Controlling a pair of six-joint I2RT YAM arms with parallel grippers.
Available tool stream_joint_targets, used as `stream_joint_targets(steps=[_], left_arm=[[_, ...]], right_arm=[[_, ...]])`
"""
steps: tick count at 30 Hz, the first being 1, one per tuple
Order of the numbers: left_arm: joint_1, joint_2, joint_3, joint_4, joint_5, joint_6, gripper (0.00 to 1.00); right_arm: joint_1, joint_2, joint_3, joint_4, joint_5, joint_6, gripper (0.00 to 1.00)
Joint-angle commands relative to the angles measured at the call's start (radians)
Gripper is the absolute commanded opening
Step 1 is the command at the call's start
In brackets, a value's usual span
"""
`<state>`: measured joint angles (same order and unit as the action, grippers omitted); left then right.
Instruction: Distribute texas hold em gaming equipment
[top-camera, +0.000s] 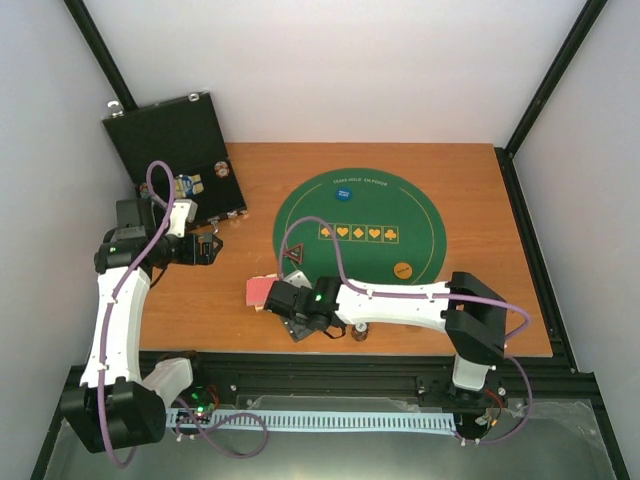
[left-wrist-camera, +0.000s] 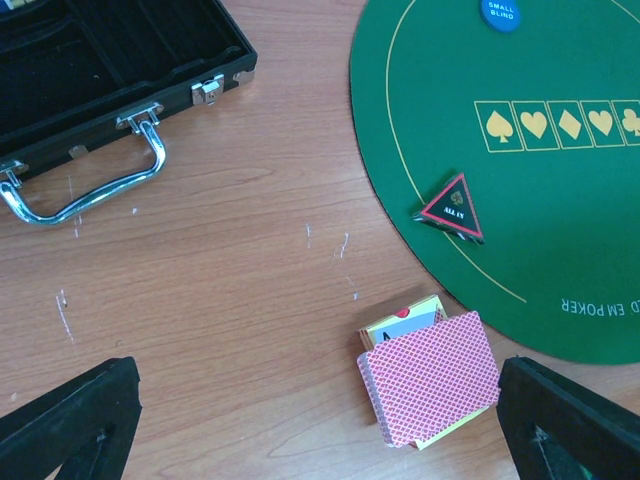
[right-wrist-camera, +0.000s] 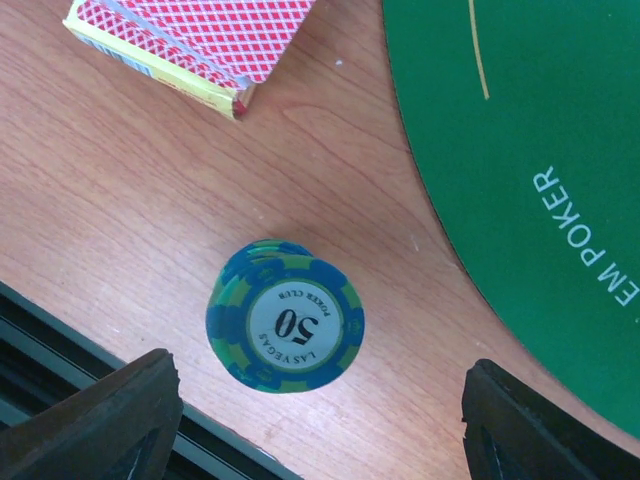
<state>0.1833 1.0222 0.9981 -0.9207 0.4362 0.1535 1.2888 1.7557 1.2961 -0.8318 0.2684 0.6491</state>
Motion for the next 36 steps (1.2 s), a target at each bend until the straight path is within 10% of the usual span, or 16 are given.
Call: stream_joint_targets(steps=[1,36], left_arm=[[0.006,0.001,0.055,0.006,0.008,-0.005,1.00],[0.006,-0.002,0.070,-0.003,0.009,-0.002,1.00]], right_arm=[[-0.002,0.029,0.047,-0.010,-0.020,-0.020,0.74],[-0.069,0.065,0.026,0.053,-0.144,-0.095,0.64]])
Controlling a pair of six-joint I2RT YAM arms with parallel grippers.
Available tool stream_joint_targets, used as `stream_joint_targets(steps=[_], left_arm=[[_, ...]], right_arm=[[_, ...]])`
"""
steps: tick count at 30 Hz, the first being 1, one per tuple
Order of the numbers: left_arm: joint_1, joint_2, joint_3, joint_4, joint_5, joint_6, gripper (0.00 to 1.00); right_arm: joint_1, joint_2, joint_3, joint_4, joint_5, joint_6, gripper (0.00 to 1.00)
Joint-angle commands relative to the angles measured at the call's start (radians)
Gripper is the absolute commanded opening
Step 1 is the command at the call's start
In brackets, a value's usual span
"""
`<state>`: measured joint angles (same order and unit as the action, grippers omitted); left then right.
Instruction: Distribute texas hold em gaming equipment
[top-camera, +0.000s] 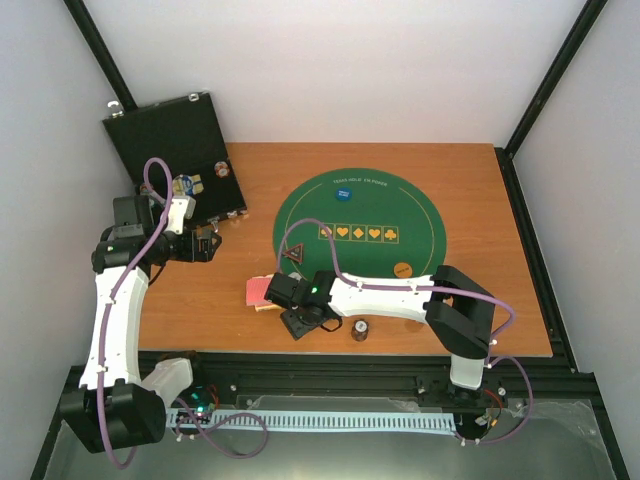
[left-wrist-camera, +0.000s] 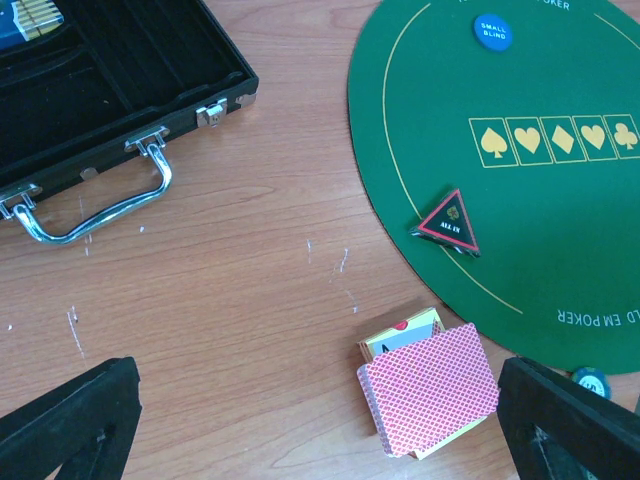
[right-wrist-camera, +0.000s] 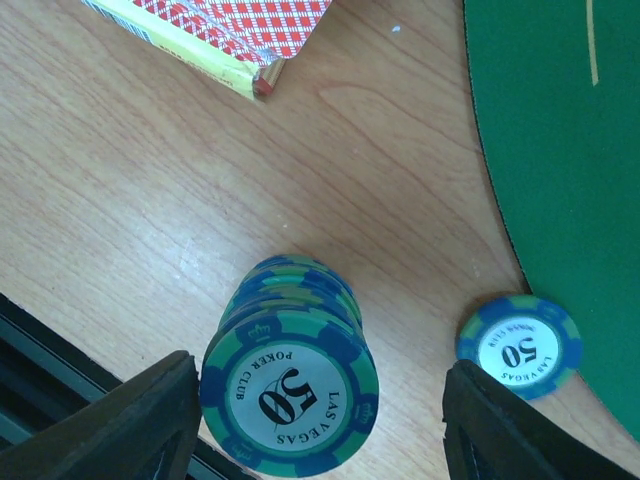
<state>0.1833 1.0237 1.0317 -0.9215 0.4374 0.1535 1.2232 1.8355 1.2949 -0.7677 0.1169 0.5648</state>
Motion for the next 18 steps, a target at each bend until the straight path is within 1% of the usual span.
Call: stream_joint_targets(steps=[1,7,12,18], left_arm=[[0.005,-0.005,0.037,-0.002,0.008,-0.002,1.00],[0.006,-0.004,0.044,-0.004,0.002,0.003,1.00],[0.007,-0.005,0.041,-0.004,-0.002,0.006,1.00],[0.007,-0.007,0.044,-0.005,-0.006,0.009,1.00]], right_arm=[[-0.004,-0.013,0.027,-0.012,0.008,-0.013,0.64],[0.001,0.004,0.017,0.007,-0.023,-0.011,0.60],[0.011,0.024,0.021,0.016,-0.035,-0.005,0.54],[0.013,0.031,0.027,0.016,-0.036,-0.003,0.52]])
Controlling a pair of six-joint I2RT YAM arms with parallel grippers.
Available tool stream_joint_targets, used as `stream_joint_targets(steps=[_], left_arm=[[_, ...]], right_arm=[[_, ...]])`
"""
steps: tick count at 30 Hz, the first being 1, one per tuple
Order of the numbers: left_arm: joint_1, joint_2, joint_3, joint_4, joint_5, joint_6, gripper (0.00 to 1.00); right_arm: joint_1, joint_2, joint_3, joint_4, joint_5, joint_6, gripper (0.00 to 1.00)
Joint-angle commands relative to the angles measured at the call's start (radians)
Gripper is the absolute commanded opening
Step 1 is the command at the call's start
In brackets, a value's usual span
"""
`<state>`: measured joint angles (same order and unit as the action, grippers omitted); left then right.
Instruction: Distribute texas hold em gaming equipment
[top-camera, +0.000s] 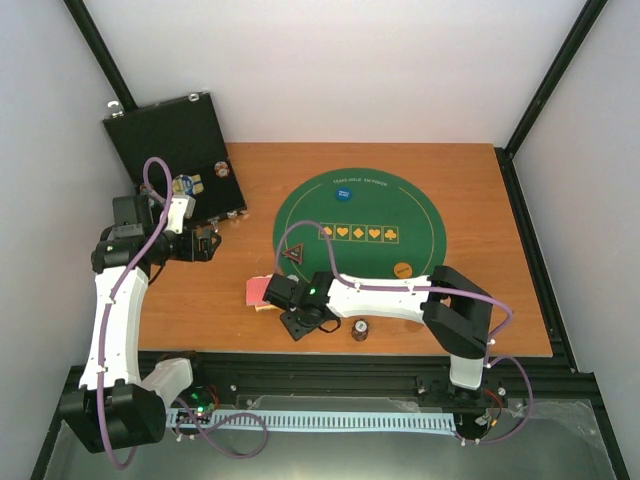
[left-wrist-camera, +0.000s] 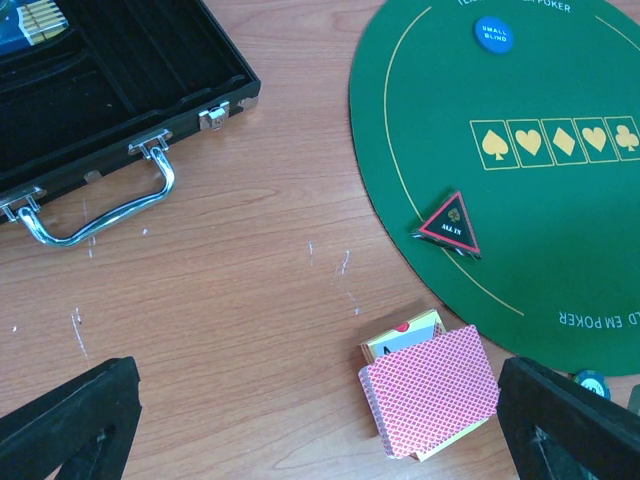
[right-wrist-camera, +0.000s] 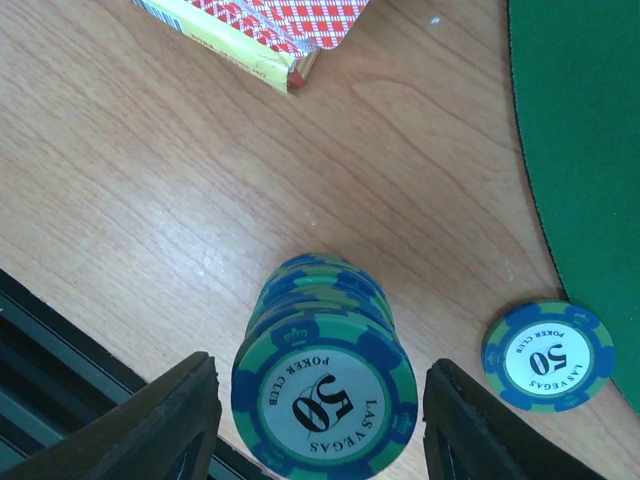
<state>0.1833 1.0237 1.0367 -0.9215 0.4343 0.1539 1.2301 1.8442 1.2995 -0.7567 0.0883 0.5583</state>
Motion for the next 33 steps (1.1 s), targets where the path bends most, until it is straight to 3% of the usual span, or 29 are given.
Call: stream_joint_targets(steps=[1,3,8,15,27,33], left_arm=[[0.007,-0.007,0.039,-0.005,-0.002,0.009,1.00],[0.006,-0.007,0.040,-0.005,-0.001,0.009,1.00],[0.006,-0.008,0.040,-0.006,-0.002,0.010,1.00],[0.006,-0.007,0.039,-0.005,0.000,0.007,1.00],[0.007,-0.004,0.042,-0.007,0.002,0.007,1.00],[0.006,-0.001,0.044,-0.010,0.004,0.004,1.00]], right_arm=[[0.006,0.022,0.023,0.007,-0.009,0.003,0.52],[0.007,0.025,0.020,0.009,-0.014,0.004,0.52],[0.008,0.025,0.019,0.010,-0.008,0.012,0.39],[0.009,0.014,0.048,-0.022,0.002,0.000,0.38],[0.005,-0.016,0.123,-0.099,0.037,-0.022,0.22],[-0.105,0.002,0.251,-0.172,0.055,-0.087,0.20]])
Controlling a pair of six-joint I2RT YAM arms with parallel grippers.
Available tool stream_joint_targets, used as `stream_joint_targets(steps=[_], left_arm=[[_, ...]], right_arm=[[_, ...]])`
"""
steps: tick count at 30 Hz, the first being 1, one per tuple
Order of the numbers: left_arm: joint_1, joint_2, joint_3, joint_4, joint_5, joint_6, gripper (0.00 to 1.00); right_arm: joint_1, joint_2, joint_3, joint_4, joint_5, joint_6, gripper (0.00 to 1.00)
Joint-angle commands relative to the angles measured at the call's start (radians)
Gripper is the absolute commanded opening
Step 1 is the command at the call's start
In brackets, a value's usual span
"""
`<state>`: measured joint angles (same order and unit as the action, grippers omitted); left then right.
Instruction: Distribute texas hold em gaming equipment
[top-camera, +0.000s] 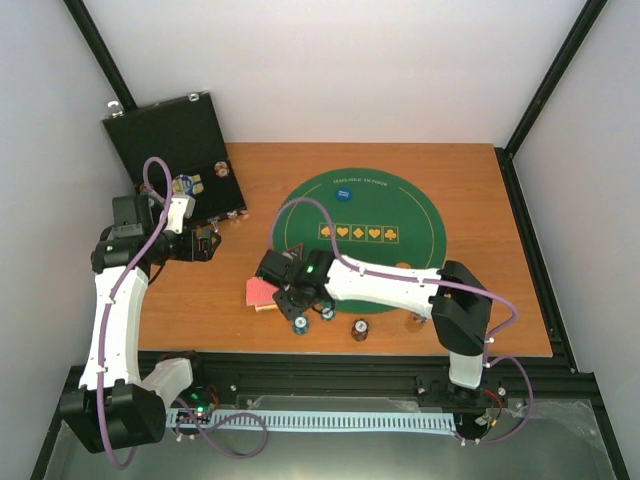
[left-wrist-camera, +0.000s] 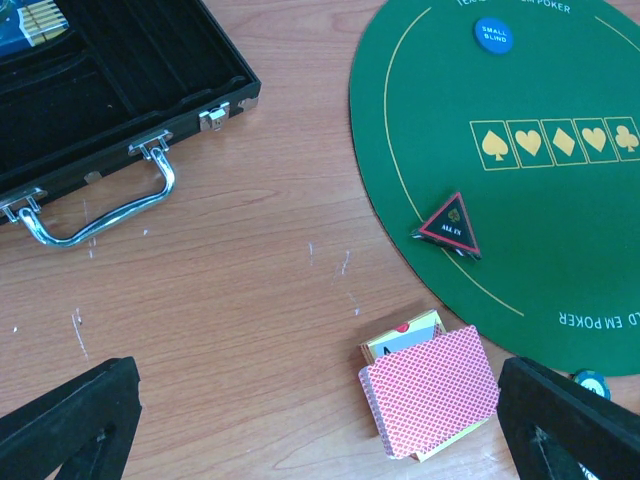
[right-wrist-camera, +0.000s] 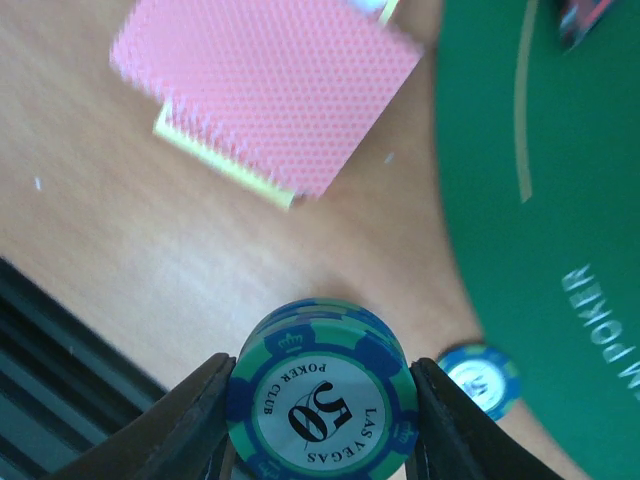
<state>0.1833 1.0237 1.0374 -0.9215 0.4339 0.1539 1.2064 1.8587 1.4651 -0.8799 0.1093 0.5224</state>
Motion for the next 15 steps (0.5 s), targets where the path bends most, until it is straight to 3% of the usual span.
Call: stream_joint_targets(steps=[1,6,15], left_arm=[[0.006,-0.003,0.043,-0.010,0.004,0.004,1.00],[0.006,0.002,0.041,-0.010,0.007,0.002,1.00],[0.007,0.016,0.062,-0.010,0.023,0.002,1.00]], right_arm=[[-0.108,-0.004,0.105,-0.050,0.031,-0.062,0.20],[-0.248,0.087,0.204,-0.054,0.009,-0.124,0.20],[-0.386,0.384,0.513,-0.119,-0.014,-0.207,0.19]])
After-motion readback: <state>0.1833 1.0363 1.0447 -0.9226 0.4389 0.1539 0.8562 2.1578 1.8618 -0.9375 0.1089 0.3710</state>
